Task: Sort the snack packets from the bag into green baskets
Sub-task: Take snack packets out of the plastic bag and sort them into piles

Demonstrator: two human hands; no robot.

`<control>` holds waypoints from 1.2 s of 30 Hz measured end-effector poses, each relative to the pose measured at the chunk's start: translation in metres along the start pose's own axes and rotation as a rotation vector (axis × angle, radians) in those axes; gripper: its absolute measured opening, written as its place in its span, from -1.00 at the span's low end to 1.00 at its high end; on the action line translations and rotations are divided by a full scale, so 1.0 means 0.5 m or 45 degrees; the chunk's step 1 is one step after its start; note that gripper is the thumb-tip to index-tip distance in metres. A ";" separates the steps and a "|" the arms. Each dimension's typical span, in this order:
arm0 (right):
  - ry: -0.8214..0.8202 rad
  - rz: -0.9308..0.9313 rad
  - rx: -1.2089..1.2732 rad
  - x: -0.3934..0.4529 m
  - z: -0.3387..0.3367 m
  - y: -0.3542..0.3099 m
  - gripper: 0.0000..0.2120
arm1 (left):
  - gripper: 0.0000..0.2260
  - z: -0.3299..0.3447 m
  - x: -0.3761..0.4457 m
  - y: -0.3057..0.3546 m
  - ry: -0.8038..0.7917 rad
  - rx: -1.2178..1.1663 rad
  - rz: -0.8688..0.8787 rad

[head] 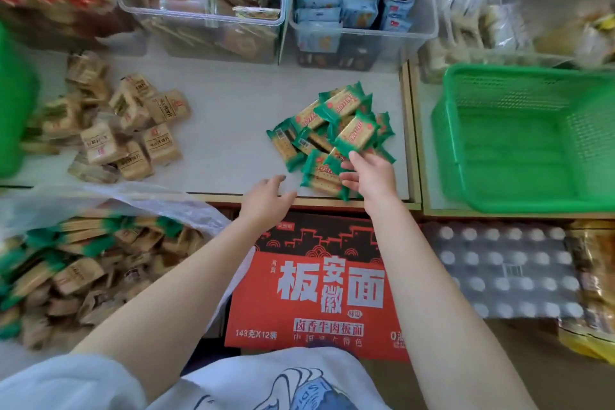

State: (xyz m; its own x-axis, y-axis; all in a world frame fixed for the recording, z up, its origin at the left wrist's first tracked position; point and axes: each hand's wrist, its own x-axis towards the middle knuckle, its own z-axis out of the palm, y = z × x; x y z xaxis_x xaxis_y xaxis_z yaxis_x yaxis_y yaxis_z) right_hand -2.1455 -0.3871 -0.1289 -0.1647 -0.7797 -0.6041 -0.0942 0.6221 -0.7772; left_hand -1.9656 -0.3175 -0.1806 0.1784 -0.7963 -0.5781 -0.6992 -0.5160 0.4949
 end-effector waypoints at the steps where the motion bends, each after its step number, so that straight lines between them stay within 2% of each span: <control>1: 0.003 0.010 -0.001 0.004 -0.001 0.002 -0.90 | -0.53 0.007 -0.003 -0.007 0.031 0.135 0.043; 5: 0.047 0.018 -0.042 -0.023 -0.012 0.021 -0.92 | -0.52 0.020 -0.013 -0.029 0.031 0.299 0.173; 8: -0.001 0.009 -0.039 -0.077 -0.001 0.040 -0.93 | -0.52 -0.001 -0.040 -0.027 0.008 0.112 0.237; 10: -0.140 -0.023 -0.113 -0.125 0.032 0.046 -0.90 | -0.62 -0.035 -0.078 -0.041 0.171 -0.055 0.326; 12: -0.338 -0.074 -0.191 -0.178 0.088 0.050 -0.90 | -0.71 -0.076 -0.130 -0.092 0.499 -0.145 0.411; 14: -0.546 -0.117 -0.220 -0.226 0.164 0.058 -0.91 | -0.72 -0.109 -0.183 -0.182 0.742 -0.210 0.323; 15: -0.648 -0.136 -0.235 -0.247 0.206 0.063 -0.92 | -0.74 -0.118 -0.205 -0.241 0.762 -0.224 0.216; 17: -0.844 -0.132 -0.265 -0.283 0.290 0.080 -0.94 | -0.77 -0.120 -0.247 -0.366 0.641 -0.165 -0.040; 19: -0.989 -0.086 -0.364 -0.303 0.366 0.113 -0.93 | -0.69 -0.105 -0.287 -0.482 0.425 -0.010 -0.231; 22: -1.089 -0.146 -0.793 -0.313 0.444 0.194 -0.81 | -0.47 -0.065 -0.346 -0.607 0.180 0.153 -0.345; 25: -1.234 -0.278 -1.378 -0.318 0.460 0.278 -0.74 | -0.24 -0.032 -0.391 -0.667 0.125 0.104 -0.354; 28: -1.406 -0.249 -1.800 -0.324 0.430 0.341 -0.78 | -0.22 -0.013 -0.405 -0.693 0.149 0.089 -0.254; 30: -1.423 -0.210 -2.035 -0.327 0.414 0.363 -0.87 | -0.22 -0.006 -0.409 -0.705 0.159 0.103 -0.218; 33: -1.321 -0.146 -2.096 -0.330 0.428 0.362 -0.81 | -0.21 0.002 -0.415 -0.722 0.247 0.144 -0.198; 36: -1.136 -0.195 -1.743 -0.331 0.493 0.341 -0.73 | -0.16 0.000 -0.421 -0.743 0.260 0.129 -0.231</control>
State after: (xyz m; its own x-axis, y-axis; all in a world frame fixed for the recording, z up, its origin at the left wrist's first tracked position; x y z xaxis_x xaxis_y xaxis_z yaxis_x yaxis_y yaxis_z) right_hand -1.8921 -0.1695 -0.2046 0.4663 -0.3262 -0.8223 -0.8820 -0.2429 -0.4038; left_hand -1.7435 0.0417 -0.2427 0.4354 -0.7464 -0.5032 -0.7071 -0.6295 0.3219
